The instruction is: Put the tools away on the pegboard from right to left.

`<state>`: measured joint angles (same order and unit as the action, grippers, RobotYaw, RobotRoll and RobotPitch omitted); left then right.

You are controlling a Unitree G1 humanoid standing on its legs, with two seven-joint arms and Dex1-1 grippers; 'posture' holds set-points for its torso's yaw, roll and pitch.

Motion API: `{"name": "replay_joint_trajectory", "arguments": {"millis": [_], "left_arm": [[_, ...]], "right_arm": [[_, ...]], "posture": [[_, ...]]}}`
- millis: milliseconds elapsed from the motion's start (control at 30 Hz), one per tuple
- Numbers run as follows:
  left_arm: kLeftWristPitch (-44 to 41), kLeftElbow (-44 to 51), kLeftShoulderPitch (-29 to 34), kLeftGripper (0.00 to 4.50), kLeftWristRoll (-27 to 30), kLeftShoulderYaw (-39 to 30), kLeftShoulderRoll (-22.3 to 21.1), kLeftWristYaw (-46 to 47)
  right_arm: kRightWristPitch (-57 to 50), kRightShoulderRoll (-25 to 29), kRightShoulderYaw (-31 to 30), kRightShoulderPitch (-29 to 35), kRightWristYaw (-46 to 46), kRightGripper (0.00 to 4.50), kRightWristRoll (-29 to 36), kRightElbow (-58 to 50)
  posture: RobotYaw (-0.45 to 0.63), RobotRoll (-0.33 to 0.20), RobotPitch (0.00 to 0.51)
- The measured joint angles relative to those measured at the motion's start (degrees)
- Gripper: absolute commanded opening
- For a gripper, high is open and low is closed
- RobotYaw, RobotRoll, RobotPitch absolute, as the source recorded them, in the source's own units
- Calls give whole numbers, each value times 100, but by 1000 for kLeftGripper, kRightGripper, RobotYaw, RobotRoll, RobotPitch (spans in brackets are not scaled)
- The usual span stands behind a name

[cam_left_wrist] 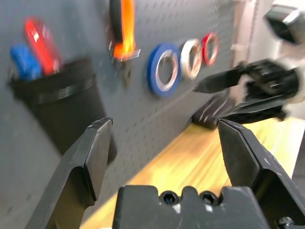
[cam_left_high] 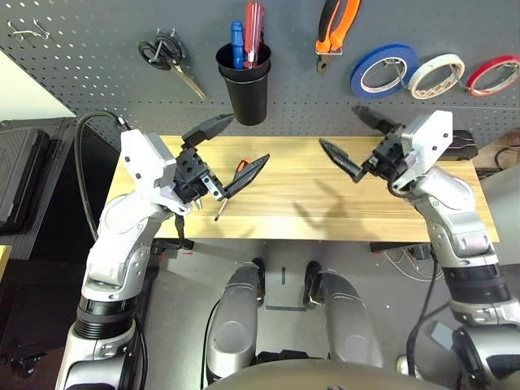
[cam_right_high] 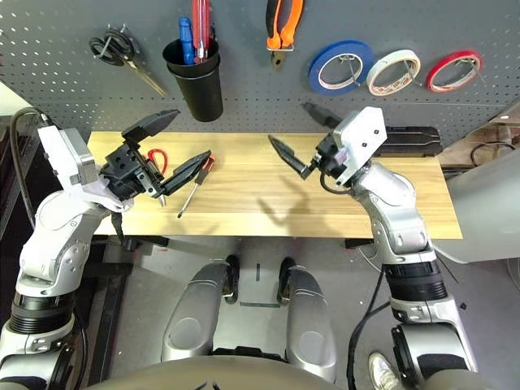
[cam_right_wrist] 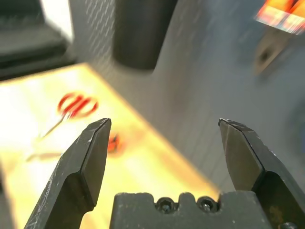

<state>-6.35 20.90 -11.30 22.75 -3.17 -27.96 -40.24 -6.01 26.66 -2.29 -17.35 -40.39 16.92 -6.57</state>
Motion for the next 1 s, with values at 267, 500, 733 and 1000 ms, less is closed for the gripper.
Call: {"name": "replay_joint_trajectory", "arguments": {"millis": [267,500,733,1000], "left_arm": [[-454,-506,119,4500,-1009,450,-294,286],[-1063,-1140,-3,4500,-1753,964,-234,591],[-1385,-1992,-555,4500,-2247,1349,177,947],[-1672,-3111,-1167,4500,-2616,1435,697,1477]], "right_arm": [[-1207,188,-566,100,-163,4476,-215,-6],[-1550,285,-1008,207,-293,4476,-600,-4],[-1718,262,-1280,283,-297,4476,-820,5],[-1663,223,-1320,507,-264,4476,-963,26]], "posture": [[235,0,293],[234,0,310],[222,0,336],[200,0,352]]}}
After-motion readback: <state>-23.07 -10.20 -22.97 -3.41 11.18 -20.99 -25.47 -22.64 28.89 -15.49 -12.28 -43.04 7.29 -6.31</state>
